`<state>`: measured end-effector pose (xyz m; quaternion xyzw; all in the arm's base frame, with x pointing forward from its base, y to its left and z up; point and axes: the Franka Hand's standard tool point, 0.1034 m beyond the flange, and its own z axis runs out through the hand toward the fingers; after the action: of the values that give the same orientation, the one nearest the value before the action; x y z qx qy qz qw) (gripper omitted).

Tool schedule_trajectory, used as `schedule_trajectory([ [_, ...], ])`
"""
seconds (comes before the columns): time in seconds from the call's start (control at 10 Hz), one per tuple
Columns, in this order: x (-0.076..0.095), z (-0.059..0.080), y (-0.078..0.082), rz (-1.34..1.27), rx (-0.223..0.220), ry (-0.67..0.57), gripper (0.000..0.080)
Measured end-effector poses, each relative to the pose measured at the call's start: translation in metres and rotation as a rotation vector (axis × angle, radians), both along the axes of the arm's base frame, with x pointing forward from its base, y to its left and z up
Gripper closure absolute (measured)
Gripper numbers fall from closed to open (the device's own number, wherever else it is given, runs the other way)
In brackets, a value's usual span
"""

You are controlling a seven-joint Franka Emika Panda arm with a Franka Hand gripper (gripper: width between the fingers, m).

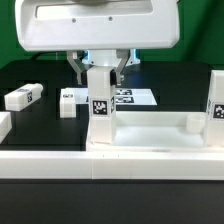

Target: Assemble desk

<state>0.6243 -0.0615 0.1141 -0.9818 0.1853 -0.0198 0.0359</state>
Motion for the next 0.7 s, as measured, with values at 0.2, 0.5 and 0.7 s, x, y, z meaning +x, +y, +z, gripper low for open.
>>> schedule_trajectory([
  [0.2, -0.0004, -0.0014, 0.0002, -0.189, 0.009, 0.014, 0.0509],
  [0.5, -0.0006, -0.0027, 0.0023, -0.471, 0.023, 0.033, 0.0509],
  [0.7, -0.0005, -0.0026, 0.0024, -0.444, 0.022, 0.031, 0.0508],
])
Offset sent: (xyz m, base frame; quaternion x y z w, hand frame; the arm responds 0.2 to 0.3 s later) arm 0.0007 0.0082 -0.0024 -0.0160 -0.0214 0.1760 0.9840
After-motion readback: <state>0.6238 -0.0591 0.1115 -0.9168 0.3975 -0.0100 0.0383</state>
